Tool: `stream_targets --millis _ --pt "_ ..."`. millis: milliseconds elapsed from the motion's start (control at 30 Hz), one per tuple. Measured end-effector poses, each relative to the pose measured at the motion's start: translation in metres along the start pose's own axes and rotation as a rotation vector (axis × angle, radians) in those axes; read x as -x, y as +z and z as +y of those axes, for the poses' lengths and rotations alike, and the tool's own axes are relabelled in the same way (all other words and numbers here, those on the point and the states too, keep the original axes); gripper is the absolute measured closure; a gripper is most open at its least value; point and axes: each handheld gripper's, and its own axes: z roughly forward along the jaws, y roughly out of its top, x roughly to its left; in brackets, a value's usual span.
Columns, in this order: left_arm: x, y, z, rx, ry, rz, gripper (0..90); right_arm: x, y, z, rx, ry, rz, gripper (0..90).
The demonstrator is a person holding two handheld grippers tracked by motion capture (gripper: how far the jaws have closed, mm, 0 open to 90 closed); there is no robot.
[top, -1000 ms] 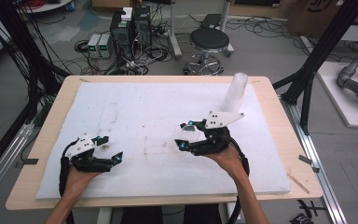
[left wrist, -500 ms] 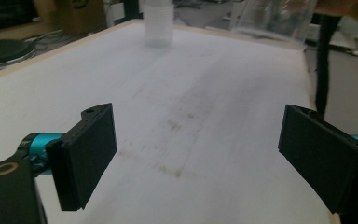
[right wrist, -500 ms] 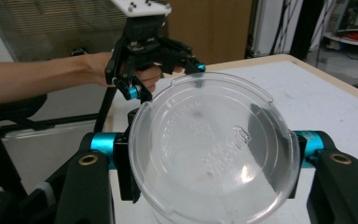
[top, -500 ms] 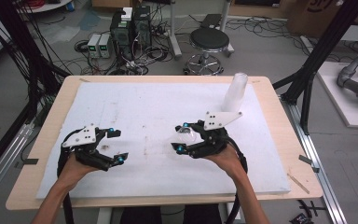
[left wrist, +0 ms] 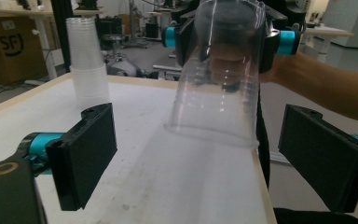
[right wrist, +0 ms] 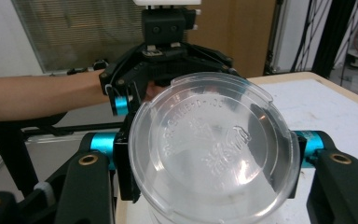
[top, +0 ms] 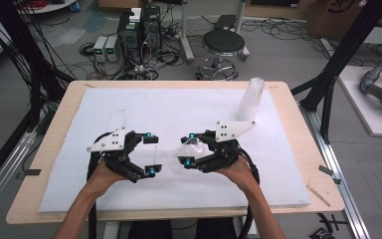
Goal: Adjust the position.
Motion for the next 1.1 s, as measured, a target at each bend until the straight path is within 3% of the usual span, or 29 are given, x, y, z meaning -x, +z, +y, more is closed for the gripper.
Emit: stream_targets --millis 233,333,600,867,1100 --pt "0.005 0.022 0.002 0.018 0.013 -0.037 11.2 -0.003 0.003 0.000 0.017 -0.012 0.019 41.3" --pt "0.007 0.034 0.002 0.015 0.016 -0.054 11.2 -0.003 0.002 0.001 0.051 -0.011 0.029 41.2" --pt "0.011 0.049 0.002 0.031 0.014 -0.084 12.1 -0.002 -0.001 0.000 0.097 0.000 0.054 41.2" --pt "0.012 0.052 0.002 0.035 0.027 -0.096 15.8 -0.002 -0.001 -0.001 0.116 0.011 0.075 41.2" --pt "0.013 0.050 0.002 0.044 0.053 -0.114 26.1 -0.002 0.001 -0.001 0.117 0.010 0.092 41.2"
